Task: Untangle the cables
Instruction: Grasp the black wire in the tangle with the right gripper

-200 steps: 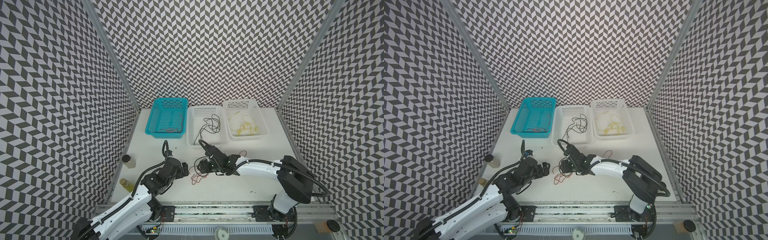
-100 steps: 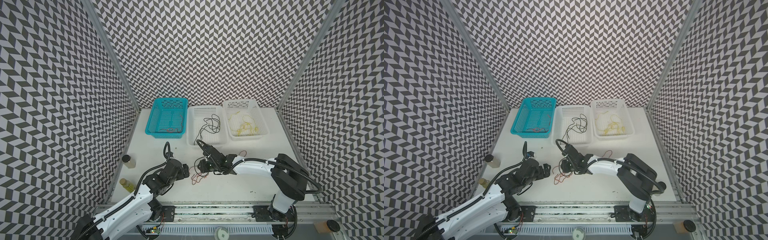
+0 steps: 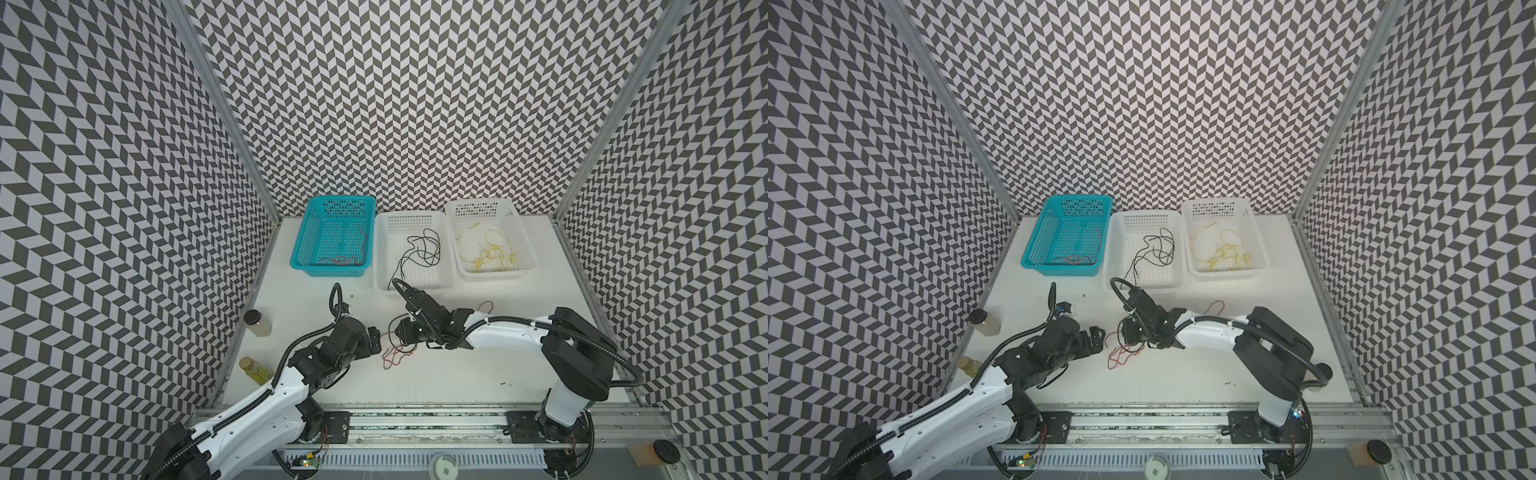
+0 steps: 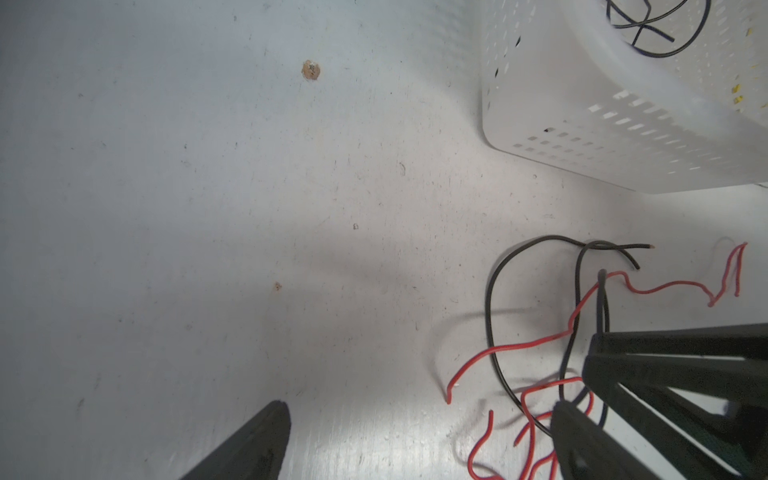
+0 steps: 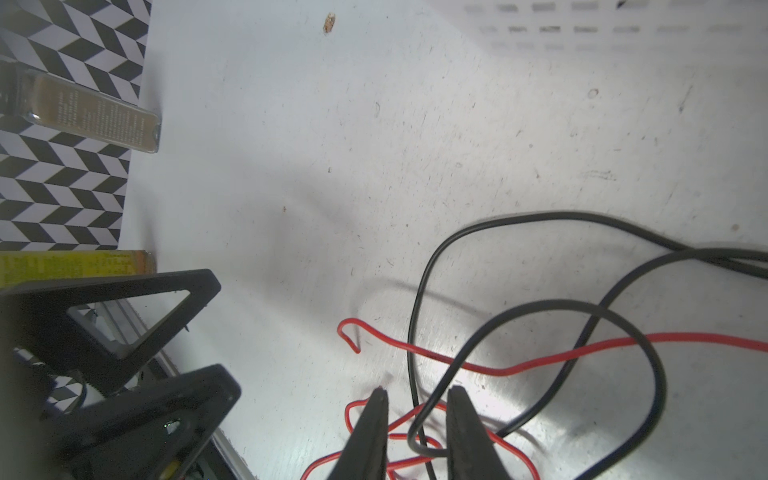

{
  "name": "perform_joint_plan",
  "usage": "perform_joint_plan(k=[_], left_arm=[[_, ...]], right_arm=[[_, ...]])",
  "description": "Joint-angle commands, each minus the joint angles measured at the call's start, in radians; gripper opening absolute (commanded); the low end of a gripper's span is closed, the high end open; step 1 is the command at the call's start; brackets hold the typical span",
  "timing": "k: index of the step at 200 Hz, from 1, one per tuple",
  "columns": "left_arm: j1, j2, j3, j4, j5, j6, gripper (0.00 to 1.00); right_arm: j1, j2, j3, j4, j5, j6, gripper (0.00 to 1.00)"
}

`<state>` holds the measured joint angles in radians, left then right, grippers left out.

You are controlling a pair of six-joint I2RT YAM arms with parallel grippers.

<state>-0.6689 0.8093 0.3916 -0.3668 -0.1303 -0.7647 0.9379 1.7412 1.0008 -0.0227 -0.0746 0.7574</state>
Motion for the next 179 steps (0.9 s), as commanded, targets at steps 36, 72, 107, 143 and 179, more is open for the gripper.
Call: perform_joint_plan(k=[36, 72, 107, 143, 179], left_arm=[[-0.007, 0.014, -0.002, 0.032, -0.002, -0.019, 0.98], [-0.01, 0.023, -0.002, 0.042, -0.001, -0.018, 0.98], [-0.011, 0.035, -0.006, 0.059, 0.006, -0.018, 0.98], [-0.013, 0.051, -0.007, 0.079, 0.013, -0.016, 0.98], [-0.013, 0.067, 0.005, 0.084, 0.018, -0.007, 0.98]], right_arm=[[0.004, 0.048, 0.033, 0.037, 0.009, -0.001, 0.25], [0.004, 0.042, 0.032, 0.04, 0.004, -0.003, 0.13], [0.004, -0.015, 0.008, 0.026, 0.0, -0.011, 0.02], [0.004, -0.115, -0.023, -0.002, -0.015, -0.025, 0.0], [0.005, -0.241, -0.03, -0.058, -0.015, -0.069, 0.0]])
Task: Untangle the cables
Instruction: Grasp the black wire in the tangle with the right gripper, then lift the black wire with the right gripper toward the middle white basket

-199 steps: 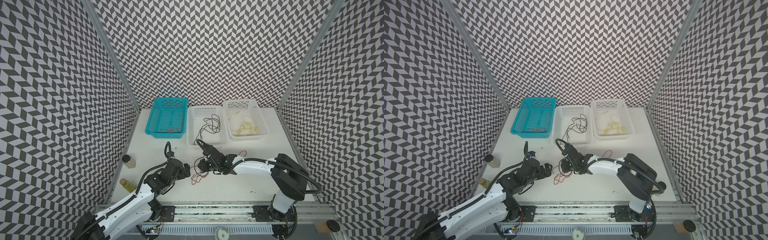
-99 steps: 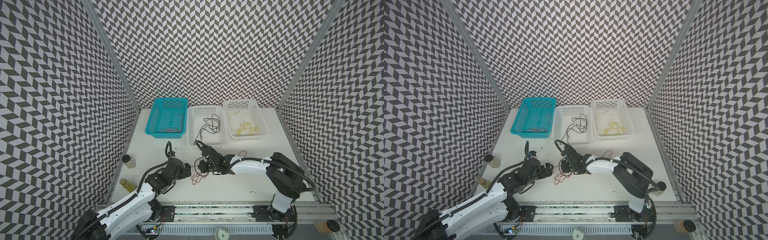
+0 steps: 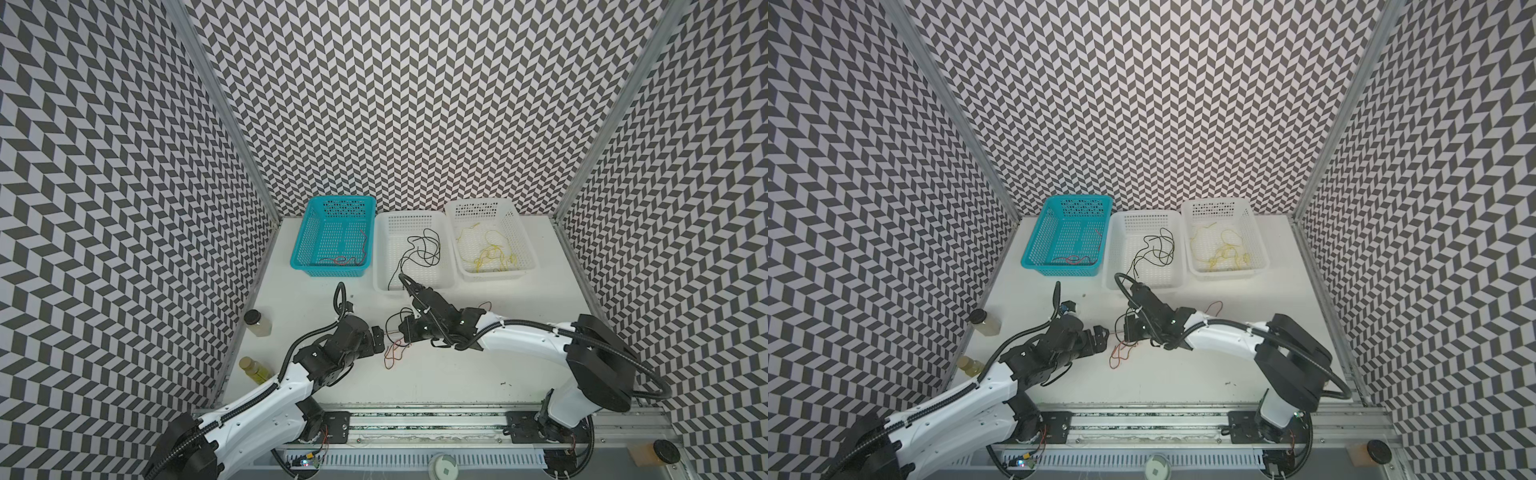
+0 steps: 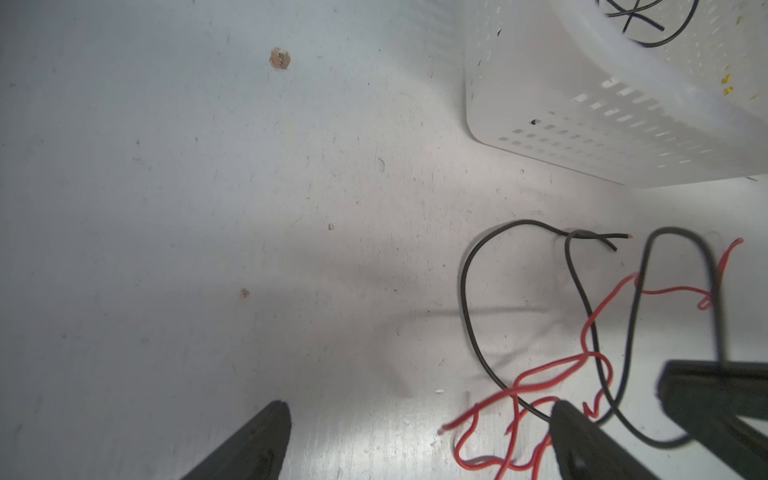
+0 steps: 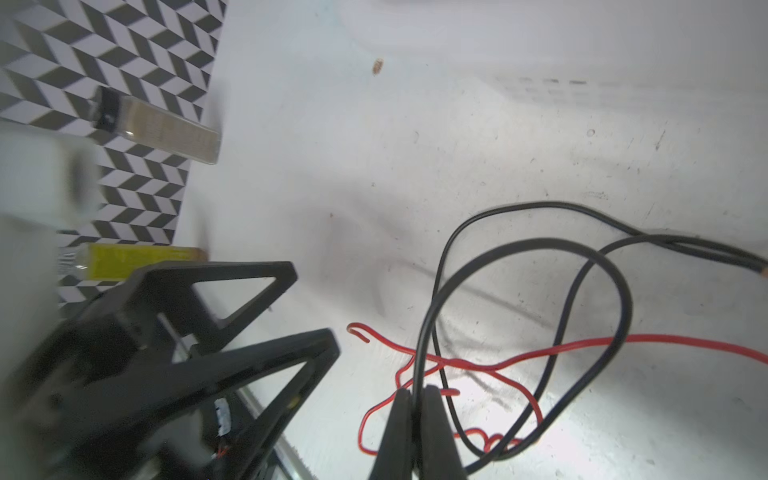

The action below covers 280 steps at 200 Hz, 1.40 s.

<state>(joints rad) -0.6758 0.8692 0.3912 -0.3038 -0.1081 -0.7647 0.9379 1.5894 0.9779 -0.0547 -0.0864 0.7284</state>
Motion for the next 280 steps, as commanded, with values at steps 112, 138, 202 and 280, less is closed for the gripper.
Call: perform_joint_plan(k=[112, 138, 202, 280], left_arm=[[-0.013, 0.04, 0.05, 0.028, 0.016, 0.019, 0.98], [-0.014, 0.046, 0.069, 0.025, 0.02, 0.031, 0.98], [-0.017, 0.085, 0.107, 0.026, 0.026, 0.053, 0.98], [-0.025, 0.063, 0.081, 0.025, 0.021, 0.053, 0.97]], right_arm=[[0.006, -0.401, 0.076, -0.112, -0.011, -0.217, 0.0], [0.007, -0.441, 0.142, -0.158, -0.003, -0.258, 0.0], [0.005, -0.428, 0.385, -0.331, 0.018, -0.338, 0.0], [0.004, -0.357, 0.72, -0.481, 0.04, -0.416, 0.0]])
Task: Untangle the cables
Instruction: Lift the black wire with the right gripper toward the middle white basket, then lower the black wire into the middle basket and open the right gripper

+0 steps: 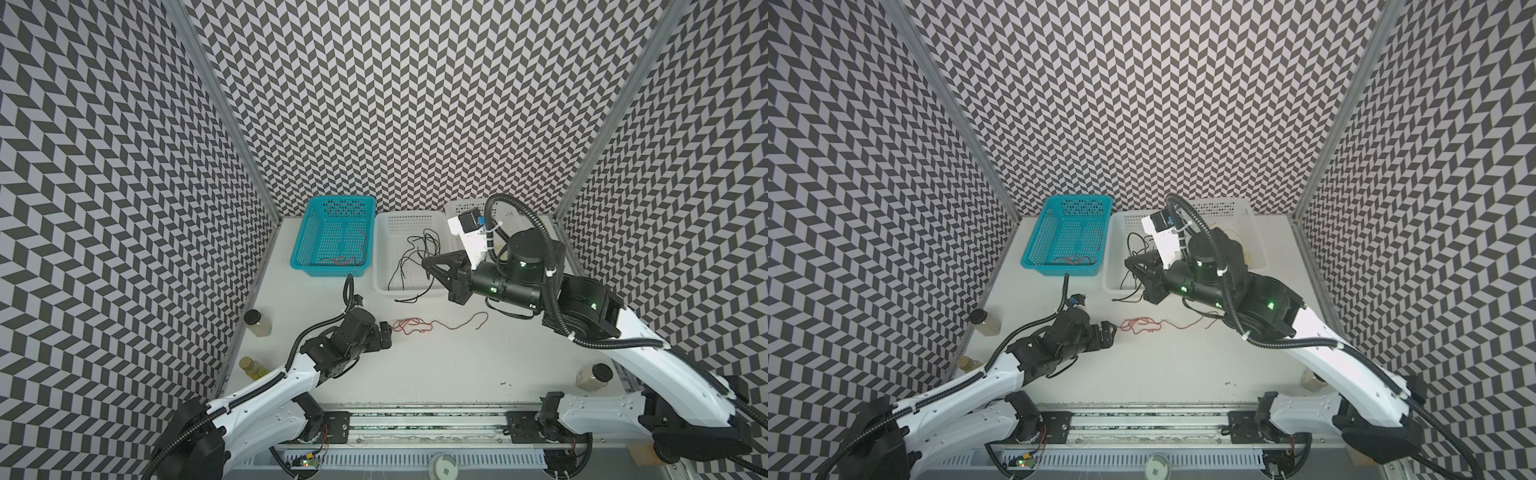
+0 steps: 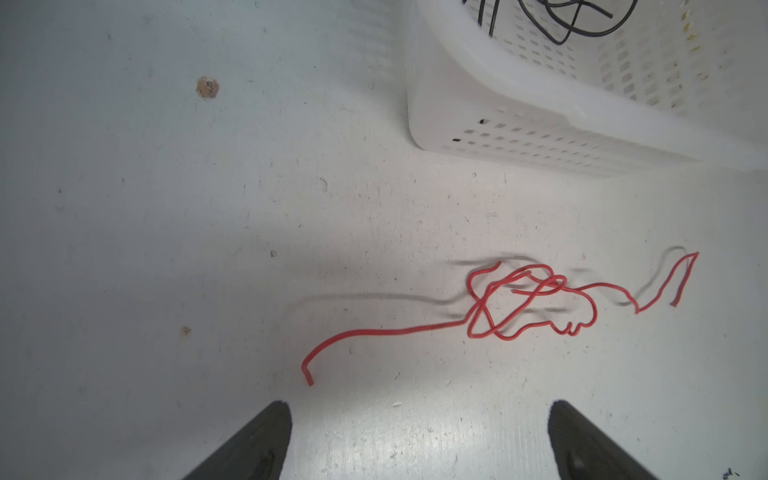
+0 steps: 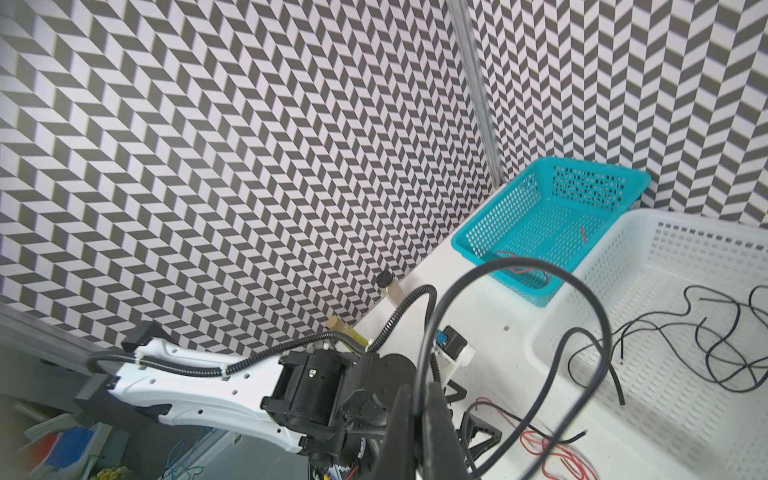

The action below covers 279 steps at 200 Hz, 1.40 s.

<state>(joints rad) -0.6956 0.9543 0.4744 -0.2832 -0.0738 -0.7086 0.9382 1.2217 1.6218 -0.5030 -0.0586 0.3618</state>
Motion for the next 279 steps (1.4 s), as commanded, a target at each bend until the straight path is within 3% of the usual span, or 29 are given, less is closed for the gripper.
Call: perform_joint_plan(k=[1, 43, 95, 159, 186, 217, 279], left_arm=[[-0.005, -0.022, -0.003, 0.004, -0.014, -0.003, 0.97], [-0.006, -0.074, 0.007, -0.034, -0.024, 0.004, 0.97], [-0.007, -0.123, 0.017, -0.056, -0.026, -0.006, 0.97], [-0.015, -0.115, -0.012, -0.031, -0.022, -0.032, 0.97], [-0.018, -0.084, -0.003, -0.019, -0.017, -0.031, 0.97], [-0.03, -0.061, 0.02, -0.006, -0.017, -0.033, 0.97], [-0.061, -0.05, 0.012, 0.026, -0.014, -0.05, 0.97]], right_arm=[[0.004, 0.011, 0.079, -0.033, 0.013, -0.05, 0.0], [-0.032, 0.049, 0.118, -0.037, 0.092, -0.129, 0.0], [-0.342, 0.194, 0.104, 0.069, -0.253, 0.009, 0.0], [-0.377, 0.337, 0.108, 0.146, -0.333, -0.016, 0.0], [-0.398, 0.387, 0.142, 0.208, -0.412, 0.097, 0.0], [-0.401, 0.445, 0.136, 0.17, -0.324, 0.07, 0.0], [-0.414, 0.545, 0.036, 0.201, -0.262, 0.048, 0.03]])
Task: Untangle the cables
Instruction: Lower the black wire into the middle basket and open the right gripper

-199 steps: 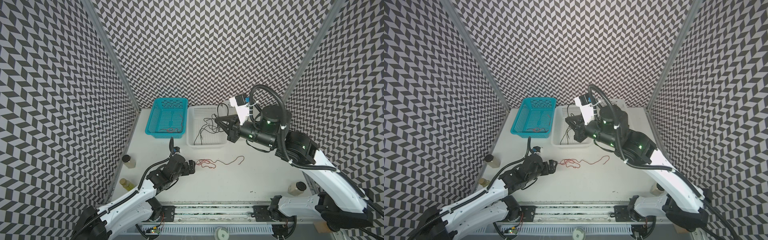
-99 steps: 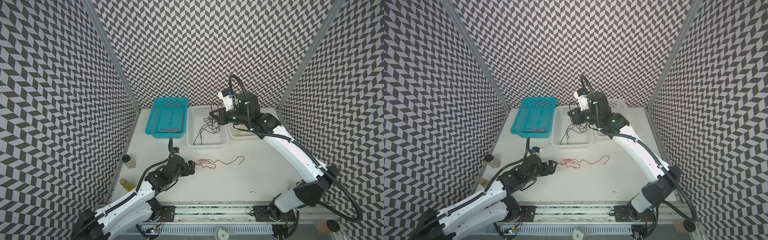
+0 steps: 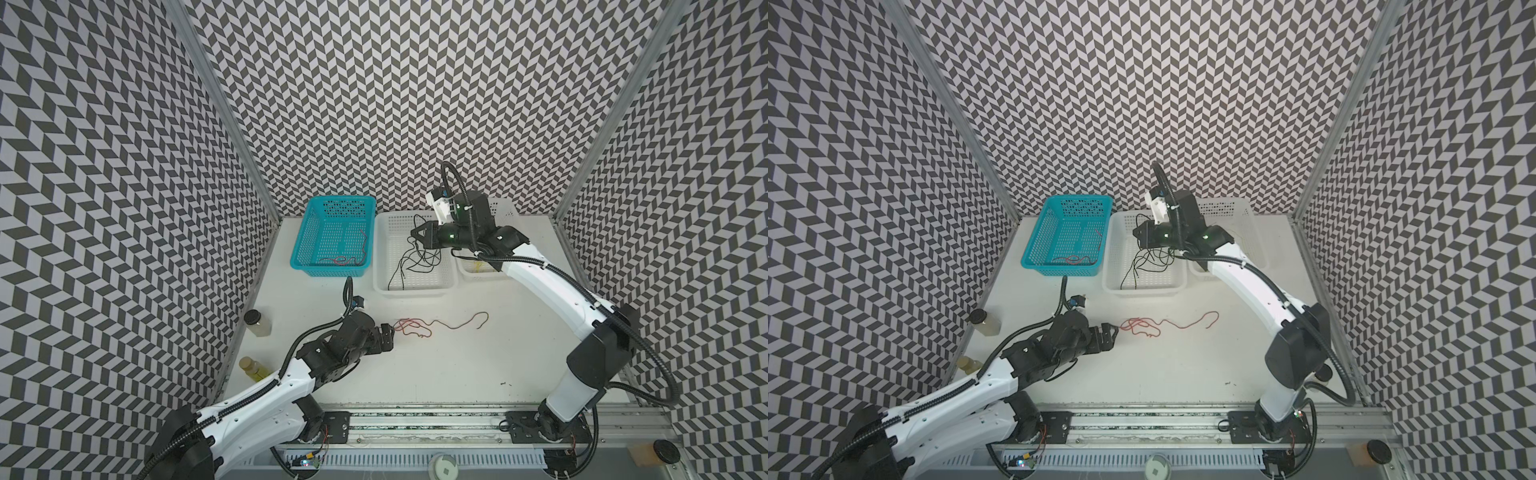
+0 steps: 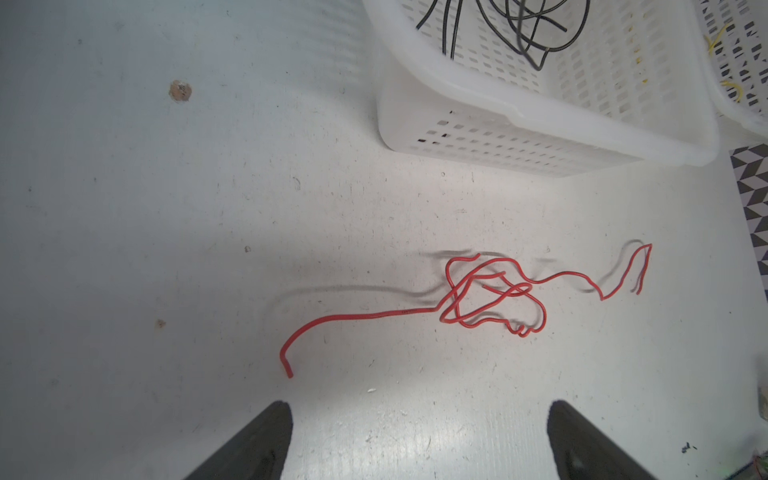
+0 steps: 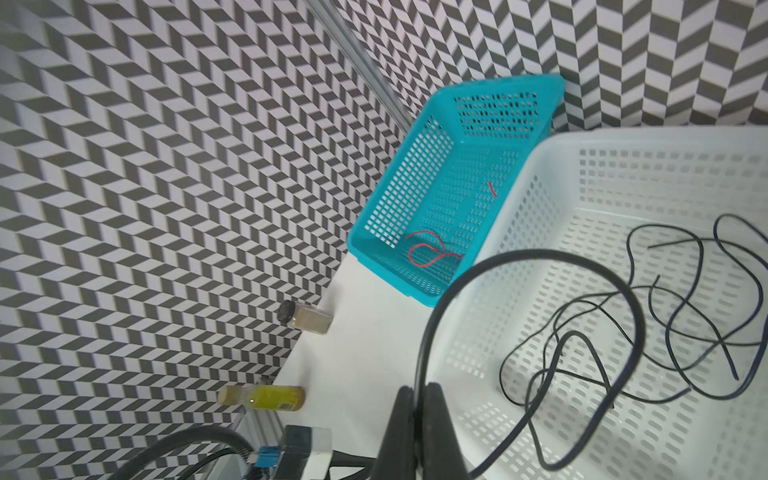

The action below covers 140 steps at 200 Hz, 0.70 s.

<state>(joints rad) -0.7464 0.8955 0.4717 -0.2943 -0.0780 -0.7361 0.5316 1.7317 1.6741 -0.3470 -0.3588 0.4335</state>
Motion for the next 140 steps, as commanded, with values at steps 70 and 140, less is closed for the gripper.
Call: perform_joint_plan(k=[70, 140], left_arm=[[-0.013, 0.092, 0.002, 0.175, 0.089, -0.057, 0.91], [-0.013, 0.276, 0.102, 0.216, 0.154, 0.004, 0.76]], right_arm=[[-0.01, 0.059, -0.06, 0.027, 0.048, -0.049, 0.3], [-0.01, -0.208, -0.336, 0.125, 0.081, -0.043, 0.52]])
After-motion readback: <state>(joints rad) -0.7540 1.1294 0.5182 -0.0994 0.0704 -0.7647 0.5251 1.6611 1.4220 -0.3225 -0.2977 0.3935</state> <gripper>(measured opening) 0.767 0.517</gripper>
